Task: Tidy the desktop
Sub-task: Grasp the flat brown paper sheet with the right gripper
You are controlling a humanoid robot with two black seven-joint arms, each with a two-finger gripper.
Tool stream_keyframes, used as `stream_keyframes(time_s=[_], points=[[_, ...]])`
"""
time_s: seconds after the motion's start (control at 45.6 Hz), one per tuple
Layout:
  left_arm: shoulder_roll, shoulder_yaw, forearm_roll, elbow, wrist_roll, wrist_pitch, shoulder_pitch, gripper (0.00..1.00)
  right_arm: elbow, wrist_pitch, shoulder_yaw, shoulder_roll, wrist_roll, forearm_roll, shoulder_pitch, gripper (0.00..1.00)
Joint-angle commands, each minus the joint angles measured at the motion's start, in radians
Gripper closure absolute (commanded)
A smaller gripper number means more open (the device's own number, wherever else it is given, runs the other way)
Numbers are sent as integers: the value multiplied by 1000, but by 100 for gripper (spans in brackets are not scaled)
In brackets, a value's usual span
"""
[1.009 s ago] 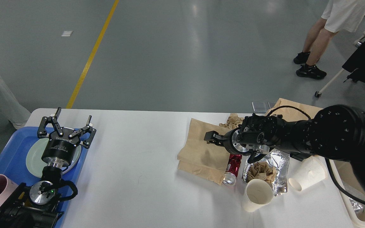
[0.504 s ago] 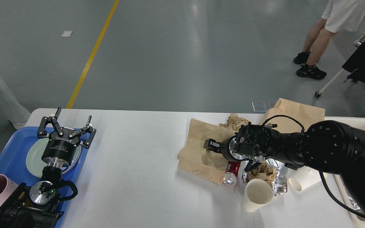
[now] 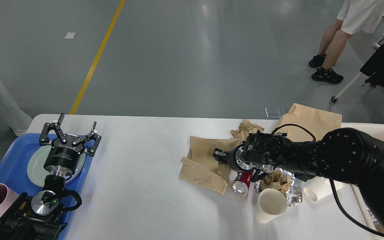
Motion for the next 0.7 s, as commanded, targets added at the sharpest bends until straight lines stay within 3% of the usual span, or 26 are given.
stream_keyframes(time_s=[0.0, 0.68], points=[[0, 1, 1, 0, 0, 0, 0, 4, -2, -2, 5, 2, -4, -7, 0, 100], [0, 0, 1, 0, 0, 0, 0, 4, 36, 15, 5, 3, -7, 3, 60, 100]])
